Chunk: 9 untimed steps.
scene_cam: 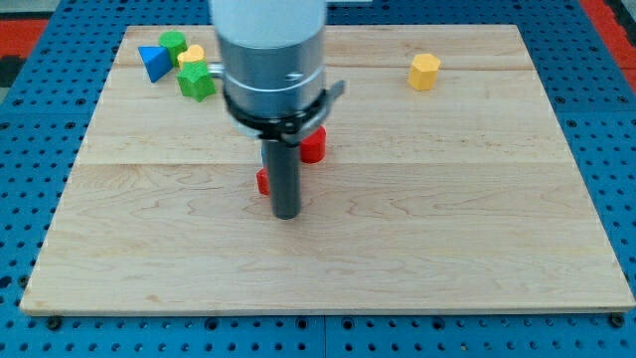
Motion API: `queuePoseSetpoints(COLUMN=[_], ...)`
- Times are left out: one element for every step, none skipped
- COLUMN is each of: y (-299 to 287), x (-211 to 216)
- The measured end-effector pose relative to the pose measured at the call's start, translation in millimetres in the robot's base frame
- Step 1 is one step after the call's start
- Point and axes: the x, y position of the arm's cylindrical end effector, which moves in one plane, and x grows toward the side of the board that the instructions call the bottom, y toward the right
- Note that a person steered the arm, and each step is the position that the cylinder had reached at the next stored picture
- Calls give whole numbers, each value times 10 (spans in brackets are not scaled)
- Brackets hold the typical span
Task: Push the cube into the green star
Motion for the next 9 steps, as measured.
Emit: queuePoseSetpoints(y=[-99, 390, 743, 810, 544, 571, 343, 72, -336], x=[-252, -785, -1306, -1861, -1763, -1171, -1416, -2088, -2357])
